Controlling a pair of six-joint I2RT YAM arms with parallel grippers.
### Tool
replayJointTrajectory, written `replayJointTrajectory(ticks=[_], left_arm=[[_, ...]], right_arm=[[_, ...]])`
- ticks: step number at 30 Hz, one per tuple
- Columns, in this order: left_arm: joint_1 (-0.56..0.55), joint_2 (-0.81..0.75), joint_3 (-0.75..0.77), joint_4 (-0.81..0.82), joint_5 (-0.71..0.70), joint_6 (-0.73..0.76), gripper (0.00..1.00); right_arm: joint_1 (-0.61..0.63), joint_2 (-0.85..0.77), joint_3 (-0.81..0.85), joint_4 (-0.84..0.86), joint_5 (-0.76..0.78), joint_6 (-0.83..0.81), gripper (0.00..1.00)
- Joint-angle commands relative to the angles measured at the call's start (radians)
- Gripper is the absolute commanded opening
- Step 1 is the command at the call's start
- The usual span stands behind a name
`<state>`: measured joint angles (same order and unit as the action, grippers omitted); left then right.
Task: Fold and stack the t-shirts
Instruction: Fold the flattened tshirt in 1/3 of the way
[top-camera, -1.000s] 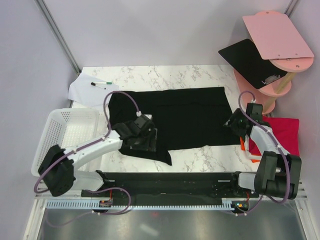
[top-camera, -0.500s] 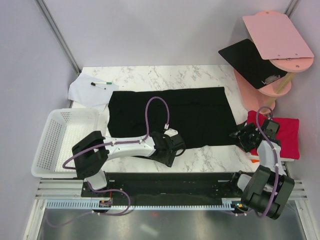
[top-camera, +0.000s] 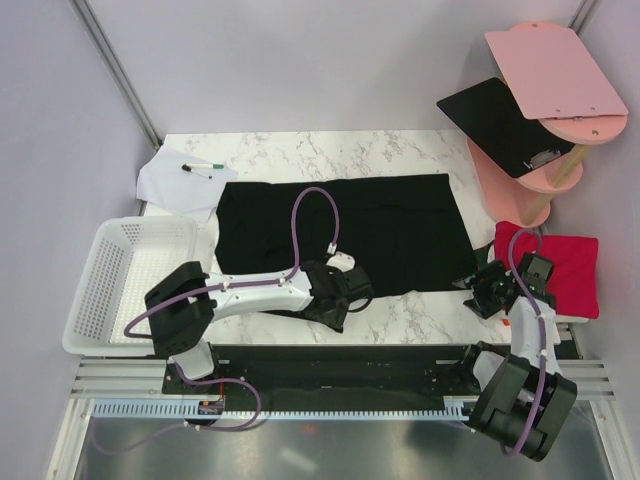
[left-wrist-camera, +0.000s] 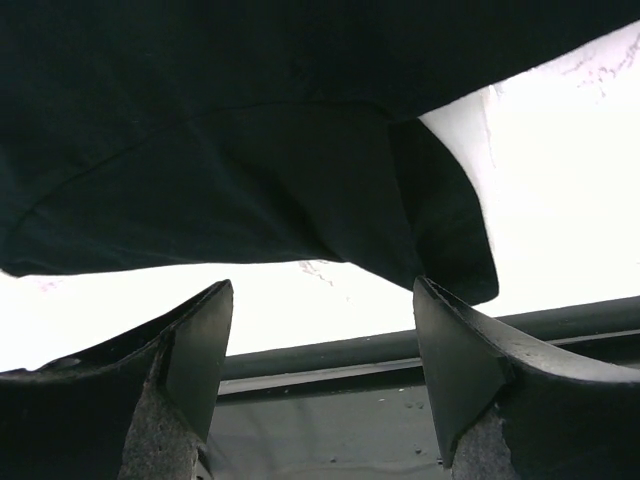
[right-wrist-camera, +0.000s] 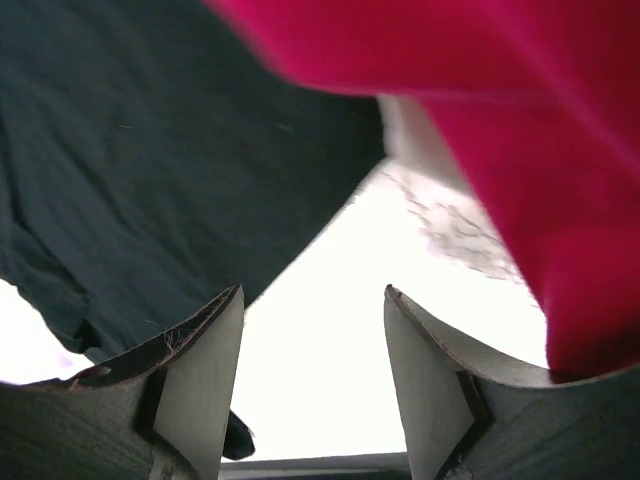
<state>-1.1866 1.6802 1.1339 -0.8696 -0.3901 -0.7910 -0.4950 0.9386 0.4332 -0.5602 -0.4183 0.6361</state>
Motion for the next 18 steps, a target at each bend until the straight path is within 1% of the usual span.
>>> replayJointTrajectory(ticks=[1,5,9,15,17,18], left_arm=[[-0.007,-0.026,0.059,-0.083,-0.093,-0.054,0.8],[-0.005,-0.057,0.096,-0.123,-0.125,-0.068,0.81],[-0.005,-0.076,0.099,-0.127,-0.128,-0.067,0.82],[-0.008,-0.04,0.081,-0.128,-0.113,-0.079,0.82],[-0.019,-0.019,0.089,-0.129,-0.11,-0.085,0.82],[-0.022,-0.013,0.093,-0.131,-0.109,-0.086,0.82]], right_arm=[[-0.005,0.063,-0.042,0.054,0.033,0.017,0.65],[-0.005,0.108,-0.067,0.121,0.05,0.033,0.64],[-0.005,0.124,-0.057,0.192,0.084,0.042,0.64],[-0.005,0.184,-0.031,0.279,0.11,0.045,0.63],[-0.005,0.206,-0.037,0.301,0.113,0.045,0.61],[-0.007,0.221,-0.051,0.325,0.107,0.046,0.53]])
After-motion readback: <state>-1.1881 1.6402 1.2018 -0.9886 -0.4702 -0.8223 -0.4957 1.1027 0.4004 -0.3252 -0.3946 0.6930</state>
